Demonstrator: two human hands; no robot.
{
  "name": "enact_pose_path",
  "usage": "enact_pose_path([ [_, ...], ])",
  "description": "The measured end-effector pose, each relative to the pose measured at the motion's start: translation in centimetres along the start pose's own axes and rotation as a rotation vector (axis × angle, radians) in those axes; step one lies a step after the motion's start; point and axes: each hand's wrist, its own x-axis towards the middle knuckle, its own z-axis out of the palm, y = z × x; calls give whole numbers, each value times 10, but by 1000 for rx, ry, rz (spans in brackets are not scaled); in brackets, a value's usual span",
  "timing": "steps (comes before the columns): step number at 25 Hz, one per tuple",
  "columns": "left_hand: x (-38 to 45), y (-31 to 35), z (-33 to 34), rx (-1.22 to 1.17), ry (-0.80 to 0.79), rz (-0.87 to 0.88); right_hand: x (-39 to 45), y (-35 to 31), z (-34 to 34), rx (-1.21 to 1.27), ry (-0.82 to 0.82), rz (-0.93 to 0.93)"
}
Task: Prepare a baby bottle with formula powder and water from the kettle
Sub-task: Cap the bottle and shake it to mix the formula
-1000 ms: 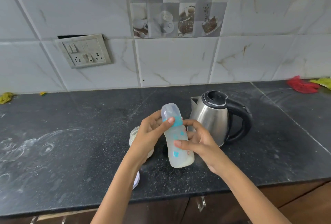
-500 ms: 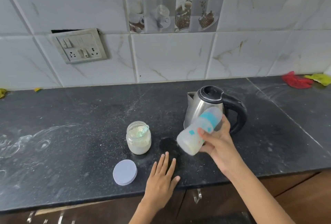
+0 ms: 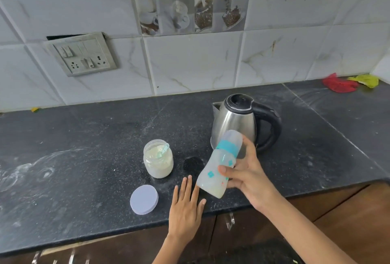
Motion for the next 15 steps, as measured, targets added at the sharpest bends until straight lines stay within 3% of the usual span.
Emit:
enact_pose_path([
  [3,1,0,1,-26,29,-2,2,5,-1,133,107,-72],
  [7,-1,-3,2,-60,37,49,-5,16,8,22,19,19],
  [10,1,0,0,-44,52,-2,1,9,2,128,147,-72],
  [13,-1,-2,0,-83,35,57,-7,17,9,-46,15,7],
  [15,0,-3,0,-40,51,34,-5,18,8,-31,70,-34],
])
